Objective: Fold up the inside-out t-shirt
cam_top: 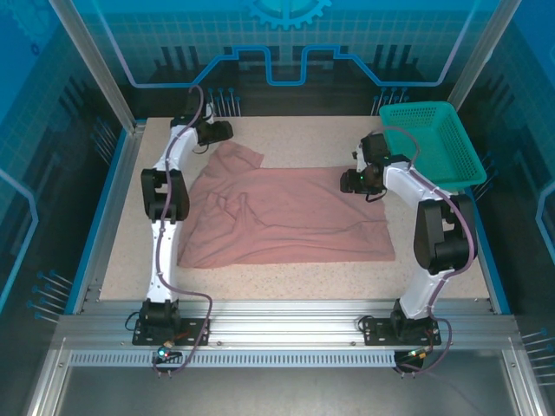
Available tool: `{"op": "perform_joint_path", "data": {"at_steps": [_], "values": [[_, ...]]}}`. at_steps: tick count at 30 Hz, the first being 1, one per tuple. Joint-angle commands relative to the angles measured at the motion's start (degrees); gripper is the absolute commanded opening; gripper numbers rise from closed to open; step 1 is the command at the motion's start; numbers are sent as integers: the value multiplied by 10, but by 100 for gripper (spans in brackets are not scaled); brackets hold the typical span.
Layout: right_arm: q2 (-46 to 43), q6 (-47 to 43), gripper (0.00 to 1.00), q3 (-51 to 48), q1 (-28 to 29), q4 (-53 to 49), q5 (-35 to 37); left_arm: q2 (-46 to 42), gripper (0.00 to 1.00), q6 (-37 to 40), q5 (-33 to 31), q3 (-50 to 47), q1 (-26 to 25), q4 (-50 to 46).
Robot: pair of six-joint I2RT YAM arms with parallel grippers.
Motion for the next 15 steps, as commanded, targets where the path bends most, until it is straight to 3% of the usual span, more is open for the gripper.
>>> {"op": "perform_joint_path", "data": {"at_steps": [1,5,8,15], "values": [[-11,-6,53,-6,6,1,-3,34,69,42,-14,66,-5,-90],[-8,-7,53,-3,7,-1,-6,44,71,65,-21,65,-8,-69],[-8,-6,53,-3,10,-1,-4,71,70,73,-12,116,-11,-96],[-10,-1,52,-12,14,4,-5,94,56,81,-6,143,-18,-116]]}}
